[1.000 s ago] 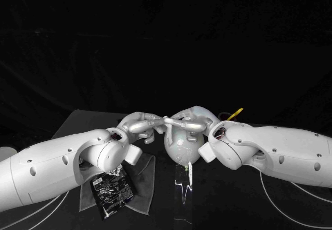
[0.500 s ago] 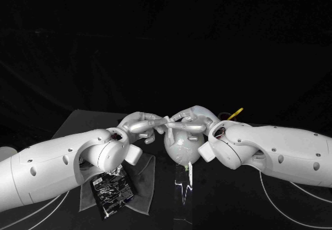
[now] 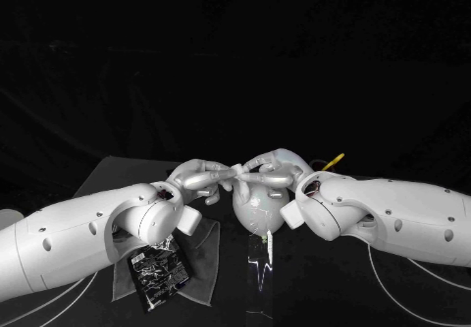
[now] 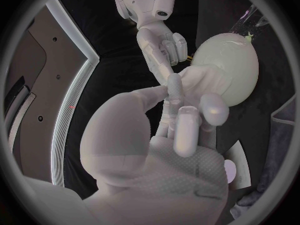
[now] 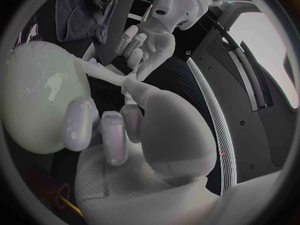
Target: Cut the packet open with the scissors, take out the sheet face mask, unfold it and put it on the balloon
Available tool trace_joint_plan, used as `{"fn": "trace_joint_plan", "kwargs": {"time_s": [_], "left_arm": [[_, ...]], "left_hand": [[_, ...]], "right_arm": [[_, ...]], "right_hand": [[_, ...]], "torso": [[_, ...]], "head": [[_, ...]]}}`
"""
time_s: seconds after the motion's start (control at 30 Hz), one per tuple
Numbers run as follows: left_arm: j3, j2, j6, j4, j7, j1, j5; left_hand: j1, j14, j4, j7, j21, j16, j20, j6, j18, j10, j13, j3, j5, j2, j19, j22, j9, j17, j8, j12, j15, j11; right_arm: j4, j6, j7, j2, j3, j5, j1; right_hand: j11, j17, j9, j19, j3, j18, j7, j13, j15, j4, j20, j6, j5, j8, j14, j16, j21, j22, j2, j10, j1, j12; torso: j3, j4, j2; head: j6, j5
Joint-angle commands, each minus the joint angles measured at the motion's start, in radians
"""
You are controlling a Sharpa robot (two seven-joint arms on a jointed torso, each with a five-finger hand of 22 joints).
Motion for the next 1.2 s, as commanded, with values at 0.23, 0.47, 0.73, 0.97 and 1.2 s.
{"fn": "trace_joint_plan", "kwargs": {"time_s": [0.23,0.47,0.73,0.97,1.2], "left_arm": [[0.001,0.000,0.011,0.000,0.003,0.002,-0.078],[0.001,-0.002,-0.002,-0.003,0.012,0.002,-0.104],[0.001,-0.001,-0.003,-0.002,0.017,0.002,-0.112],[0.001,0.001,0.001,0.001,0.019,0.002,-0.114],[0.001,0.002,0.005,0.002,0.018,0.002,-0.114]], "left_hand": [[0.003,0.037,-0.066,-0.001,0.006,0.005,0.001,0.005,-0.013,0.012,0.001,0.073,0.004,0.003,0.005,0.002,0.064,0.002,0.003,0.004,-0.007,-0.005],[0.003,0.038,-0.068,-0.002,0.009,0.007,0.001,0.006,-0.014,0.014,0.003,0.074,0.005,0.001,0.009,0.009,0.066,0.006,0.004,0.006,-0.007,-0.006],[0.003,0.038,-0.068,-0.002,0.010,0.007,0.001,0.006,-0.015,0.014,0.003,0.074,0.006,0.001,0.010,0.010,0.067,0.005,0.004,0.007,-0.007,-0.006],[0.002,0.038,-0.069,-0.002,0.010,0.007,0.001,0.007,-0.015,0.015,0.003,0.074,0.006,0.000,0.009,0.010,0.067,0.007,0.004,0.007,-0.007,-0.006],[0.002,0.038,-0.069,-0.002,0.010,0.007,0.001,0.007,-0.015,0.015,0.003,0.074,0.006,0.000,0.009,0.010,0.067,0.007,0.004,0.007,-0.007,-0.006]], "right_arm": [[0.007,0.007,0.029,-0.010,0.001,0.048,0.000],[0.012,0.037,0.023,-0.018,0.001,0.063,0.000],[0.012,0.075,0.013,-0.020,0.001,0.071,0.000],[0.010,0.103,0.006,-0.017,0.000,0.072,0.000],[0.008,0.105,0.005,-0.014,0.000,0.073,0.000]], "right_hand": [[-0.013,0.222,0.012,0.005,0.042,-0.003,-0.005,0.083,-0.006,-0.009,0.001,-0.005,0.006,0.020,0.096,0.003,0.003,0.168,-0.009,0.023,-0.050,0.003],[-0.014,0.215,0.015,-0.001,0.049,-0.001,-0.008,0.068,-0.007,-0.001,0.000,-0.012,0.006,0.024,0.094,0.000,-0.009,0.164,-0.010,0.012,-0.079,-0.017],[-0.010,0.196,0.009,-0.022,0.009,0.007,-0.003,0.021,-0.004,0.031,0.002,-0.033,0.006,0.016,0.089,-0.009,-0.050,0.152,-0.056,-0.031,-0.154,-0.080],[0.008,0.179,-0.010,-0.040,-0.012,0.011,0.018,0.000,0.011,0.039,0.011,-0.068,0.006,-0.013,0.083,-0.016,-0.082,0.144,-0.076,-0.060,-0.173,-0.110],[0.017,0.177,-0.020,-0.043,-0.029,0.011,0.028,-0.001,0.019,0.046,0.018,-0.080,0.006,-0.026,0.082,-0.017,-0.086,0.143,-0.085,-0.066,-0.185,-0.113]], "torso": [[0.0000,-0.0002,0.000],[0.0000,-0.0003,0.000],[-0.0003,0.0004,0.000],[-0.0002,0.0005,0.001],[-0.0005,0.0008,0.000]], "head": [[0.003,0.000],[0.003,0.000],[0.004,0.000],[0.003,0.001],[0.003,-0.001]]}}
